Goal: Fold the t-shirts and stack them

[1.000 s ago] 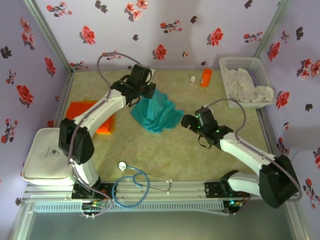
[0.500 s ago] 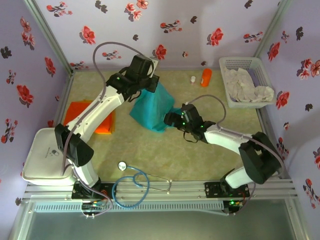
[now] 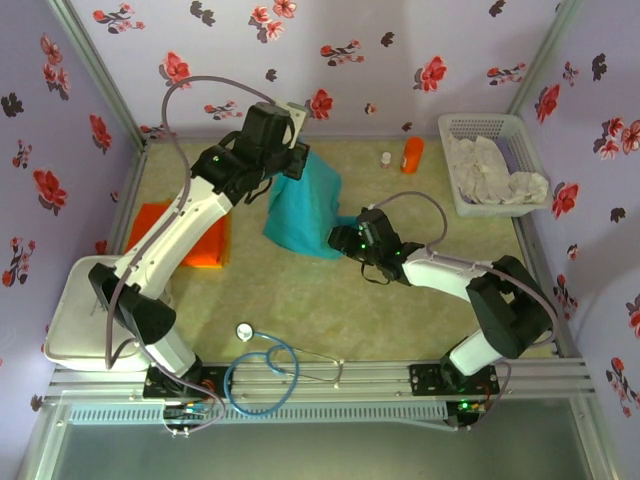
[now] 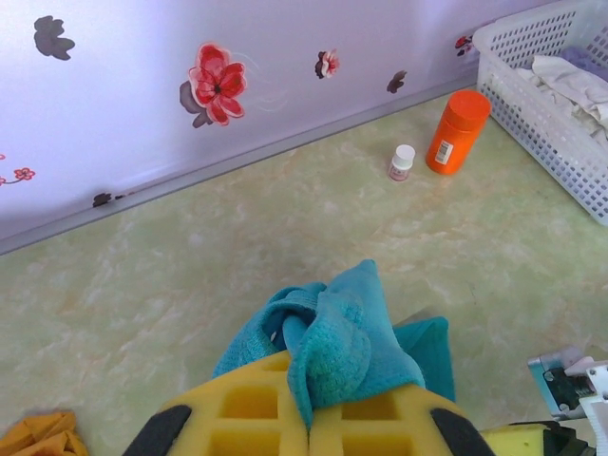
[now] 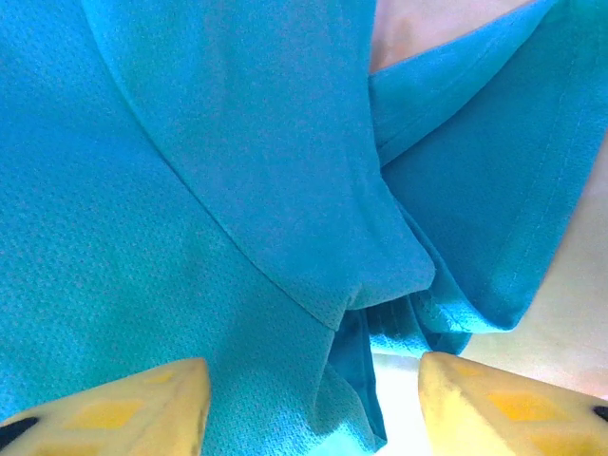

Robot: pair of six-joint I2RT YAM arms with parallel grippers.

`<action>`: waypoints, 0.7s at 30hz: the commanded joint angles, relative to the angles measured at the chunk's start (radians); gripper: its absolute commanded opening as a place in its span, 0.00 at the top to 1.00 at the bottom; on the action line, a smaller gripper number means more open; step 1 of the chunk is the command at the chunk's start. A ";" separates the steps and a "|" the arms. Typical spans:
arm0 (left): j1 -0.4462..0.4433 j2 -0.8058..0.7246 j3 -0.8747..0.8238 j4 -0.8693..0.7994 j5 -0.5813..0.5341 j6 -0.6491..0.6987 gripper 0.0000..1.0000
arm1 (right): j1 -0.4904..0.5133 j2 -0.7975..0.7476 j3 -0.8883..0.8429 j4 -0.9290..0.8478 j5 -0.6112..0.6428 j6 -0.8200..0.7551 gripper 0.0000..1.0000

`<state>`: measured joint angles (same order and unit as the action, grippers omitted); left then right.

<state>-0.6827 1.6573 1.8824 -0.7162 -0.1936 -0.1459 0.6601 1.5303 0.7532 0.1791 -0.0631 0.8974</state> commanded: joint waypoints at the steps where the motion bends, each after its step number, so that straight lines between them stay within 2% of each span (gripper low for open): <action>1: -0.007 -0.036 0.034 0.012 -0.025 0.021 1.00 | 0.006 0.012 0.010 0.038 0.012 0.024 0.48; 6: -0.006 -0.037 0.056 0.016 -0.027 0.026 1.00 | 0.006 0.042 0.008 0.092 -0.022 0.040 0.51; 8: -0.006 -0.037 0.065 0.018 -0.031 0.030 1.00 | 0.005 0.055 0.011 0.112 -0.039 0.044 0.49; 11: -0.006 -0.033 0.079 0.018 -0.039 0.038 1.00 | 0.006 0.078 0.002 0.195 -0.086 0.051 0.40; 12: -0.006 -0.033 0.083 0.017 -0.042 0.039 1.00 | 0.005 0.085 -0.001 0.223 -0.100 0.056 0.39; 15: -0.006 -0.030 0.087 0.017 -0.055 0.045 1.00 | 0.006 0.105 -0.005 0.259 -0.122 0.069 0.52; 18: -0.005 -0.031 0.087 0.017 -0.068 0.056 1.00 | 0.004 0.108 -0.020 0.290 -0.124 0.082 0.77; 21: 0.001 -0.033 0.086 0.008 -0.092 0.070 1.00 | -0.008 0.083 -0.033 0.275 -0.113 0.082 0.96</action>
<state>-0.6827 1.6558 1.9312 -0.7197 -0.2405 -0.1116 0.6590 1.6302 0.7425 0.4240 -0.1722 0.9752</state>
